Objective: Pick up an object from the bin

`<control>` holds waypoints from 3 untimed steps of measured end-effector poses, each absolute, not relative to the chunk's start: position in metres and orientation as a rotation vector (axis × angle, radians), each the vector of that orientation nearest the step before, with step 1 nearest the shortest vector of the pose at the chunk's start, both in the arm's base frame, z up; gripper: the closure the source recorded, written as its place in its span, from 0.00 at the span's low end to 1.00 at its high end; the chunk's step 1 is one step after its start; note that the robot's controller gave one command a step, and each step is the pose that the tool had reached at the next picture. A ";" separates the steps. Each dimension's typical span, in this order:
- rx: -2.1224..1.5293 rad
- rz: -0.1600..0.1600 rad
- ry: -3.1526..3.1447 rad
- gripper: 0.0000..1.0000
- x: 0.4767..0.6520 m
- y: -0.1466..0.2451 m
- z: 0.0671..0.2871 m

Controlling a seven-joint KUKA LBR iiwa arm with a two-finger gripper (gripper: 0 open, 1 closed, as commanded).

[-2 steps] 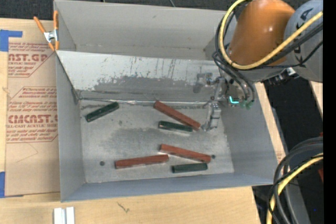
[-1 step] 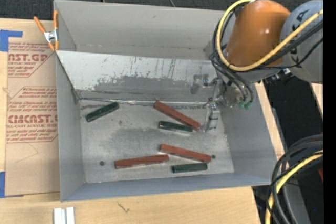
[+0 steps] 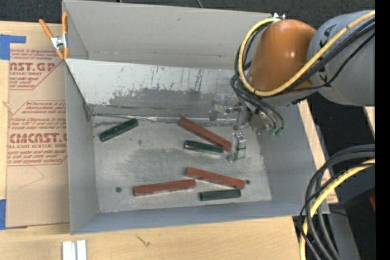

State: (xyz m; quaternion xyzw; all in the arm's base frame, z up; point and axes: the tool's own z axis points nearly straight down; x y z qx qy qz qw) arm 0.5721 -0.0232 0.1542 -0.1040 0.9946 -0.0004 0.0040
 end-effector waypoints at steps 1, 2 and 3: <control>-0.229 0.001 3.128 1.00 0.573 -0.023 0.073; -0.229 0.001 3.131 0.00 0.572 -0.023 0.072; -0.229 0.001 3.131 0.00 0.572 -0.023 0.072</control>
Offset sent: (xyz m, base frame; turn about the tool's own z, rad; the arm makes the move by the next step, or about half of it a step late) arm 0.0000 0.0000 0.0000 0.0000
